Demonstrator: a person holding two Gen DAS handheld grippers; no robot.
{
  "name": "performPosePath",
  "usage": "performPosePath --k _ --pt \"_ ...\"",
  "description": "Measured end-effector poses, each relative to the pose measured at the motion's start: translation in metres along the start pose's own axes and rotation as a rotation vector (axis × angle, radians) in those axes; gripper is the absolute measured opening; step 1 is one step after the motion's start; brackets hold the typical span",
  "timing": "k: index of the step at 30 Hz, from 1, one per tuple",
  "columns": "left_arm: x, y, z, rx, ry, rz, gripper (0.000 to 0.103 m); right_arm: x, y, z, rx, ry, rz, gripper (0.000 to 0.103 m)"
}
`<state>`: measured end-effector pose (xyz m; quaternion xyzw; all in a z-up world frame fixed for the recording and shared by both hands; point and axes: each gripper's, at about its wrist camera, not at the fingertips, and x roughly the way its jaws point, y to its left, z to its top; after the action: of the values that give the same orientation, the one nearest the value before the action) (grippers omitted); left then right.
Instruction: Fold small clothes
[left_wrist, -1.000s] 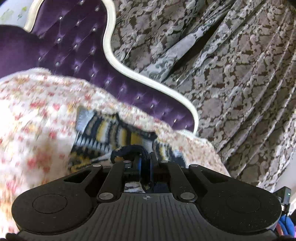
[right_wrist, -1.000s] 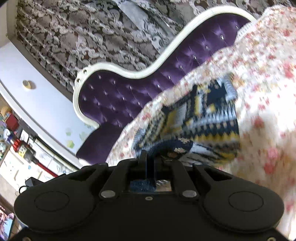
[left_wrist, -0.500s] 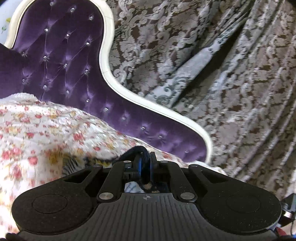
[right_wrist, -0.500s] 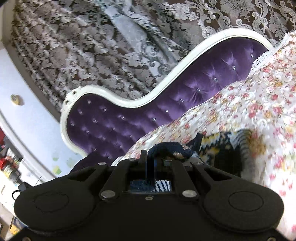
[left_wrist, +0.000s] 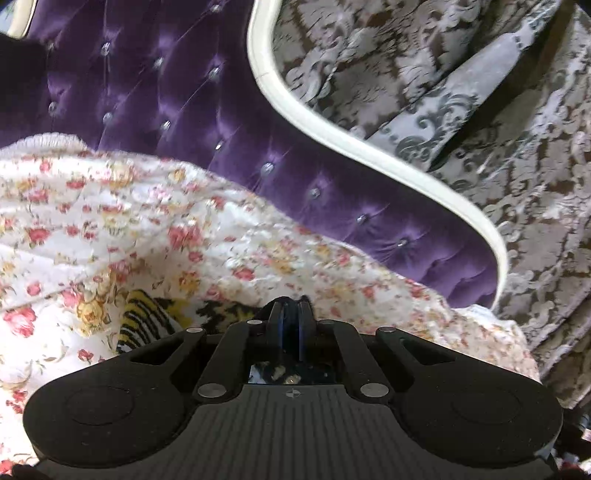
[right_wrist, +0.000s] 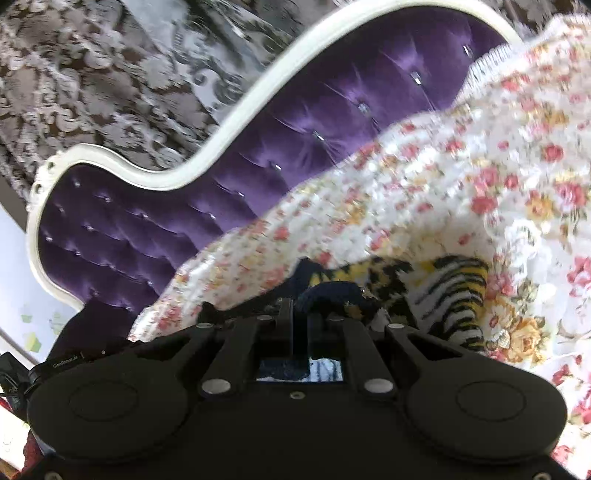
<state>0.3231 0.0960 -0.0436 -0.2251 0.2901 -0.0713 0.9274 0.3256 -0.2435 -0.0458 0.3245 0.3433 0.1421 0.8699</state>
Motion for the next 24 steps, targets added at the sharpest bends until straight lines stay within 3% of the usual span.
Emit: performPosePath --k 11,12,13,14,16,20,21,24 --pt "0.040 0.023 0.002 -0.023 0.053 0.118 0.009 0.018 -0.010 0.008 0.018 0.023 -0.016 0.017" --pt "0.042 0.026 0.003 -0.033 0.058 0.131 0.010 0.018 -0.009 0.009 0.016 0.023 -0.016 0.021" --pt "0.045 0.030 0.003 -0.045 0.064 0.139 0.015 0.018 -0.008 0.009 0.013 0.019 -0.016 0.034" --pt "0.046 0.034 0.004 -0.062 0.074 0.146 0.030 0.017 -0.007 0.010 0.011 0.009 -0.016 0.045" --pt "0.045 0.039 0.004 -0.082 0.072 0.146 0.035 0.012 -0.007 0.012 0.011 -0.033 -0.017 0.090" --pt "0.036 0.031 0.009 -0.054 0.066 0.151 0.051 -0.003 -0.006 0.019 0.020 -0.104 -0.011 0.098" --pt "0.033 0.026 0.010 -0.036 0.066 0.142 0.059 -0.006 -0.006 0.020 0.025 -0.114 -0.008 0.103" --pt "0.018 0.006 0.014 0.032 0.062 0.104 0.078 -0.010 -0.004 0.024 0.019 -0.119 -0.014 0.103"
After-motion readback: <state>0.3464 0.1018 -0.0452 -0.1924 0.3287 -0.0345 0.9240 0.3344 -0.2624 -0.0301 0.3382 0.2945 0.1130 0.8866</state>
